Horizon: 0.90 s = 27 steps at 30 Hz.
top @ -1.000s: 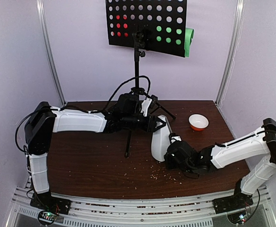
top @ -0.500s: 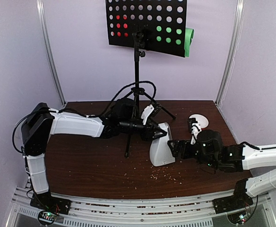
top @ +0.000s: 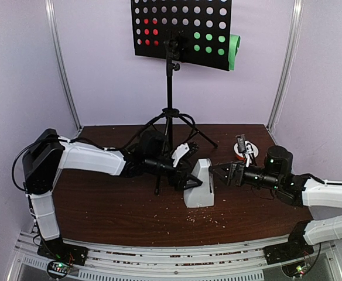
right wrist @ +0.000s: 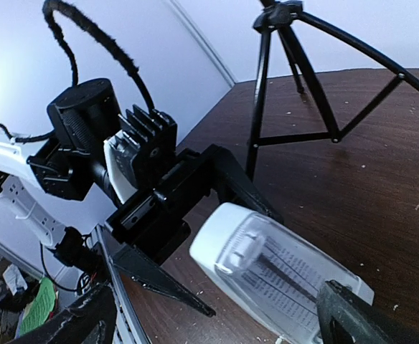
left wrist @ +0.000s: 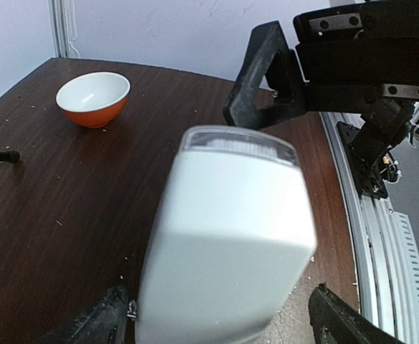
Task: Pack up the instrument practice props
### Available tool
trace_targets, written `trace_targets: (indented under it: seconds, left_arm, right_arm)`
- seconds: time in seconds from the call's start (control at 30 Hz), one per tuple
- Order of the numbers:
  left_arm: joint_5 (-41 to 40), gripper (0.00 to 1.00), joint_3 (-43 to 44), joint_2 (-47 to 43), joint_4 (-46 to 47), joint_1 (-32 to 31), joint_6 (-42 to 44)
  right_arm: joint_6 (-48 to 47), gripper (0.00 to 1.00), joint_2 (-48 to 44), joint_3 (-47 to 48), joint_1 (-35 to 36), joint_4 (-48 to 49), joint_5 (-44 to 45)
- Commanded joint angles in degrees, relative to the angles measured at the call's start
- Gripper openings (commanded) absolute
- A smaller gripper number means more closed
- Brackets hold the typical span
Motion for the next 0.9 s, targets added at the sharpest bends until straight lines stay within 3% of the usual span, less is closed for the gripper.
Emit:
trace_targets:
  seconds: [0.0, 0.3, 0.63, 0.87]
  left_arm:
    - [0.07, 0.92, -3.18, -7.51, 4.94, 0.34, -2.11]
    - [-1.36, 0.95, -14.08, -18.6, 12.59, 6.73, -12.79]
    - [-4.23, 0.95, -22.19, -22.17, 14.55, 10.56, -17.92]
    - [-4.93, 0.95, -21.98, -21.81, 14.07, 10.76, -18.16]
  right_arm:
    - [-7.83, 1.0, 2.08, 5.37, -0.82, -0.49, -9.79]
    - [-20.38, 1.0, 10.06, 12.88, -3.94, -4.61, -7.47]
    - [-20.05, 0.98, 19.94, 18.72, -3.99, -11.04, -23.81]
    - [-20.83, 0.91, 20.15, 15.46, -2.09, -11.71, -19.61]
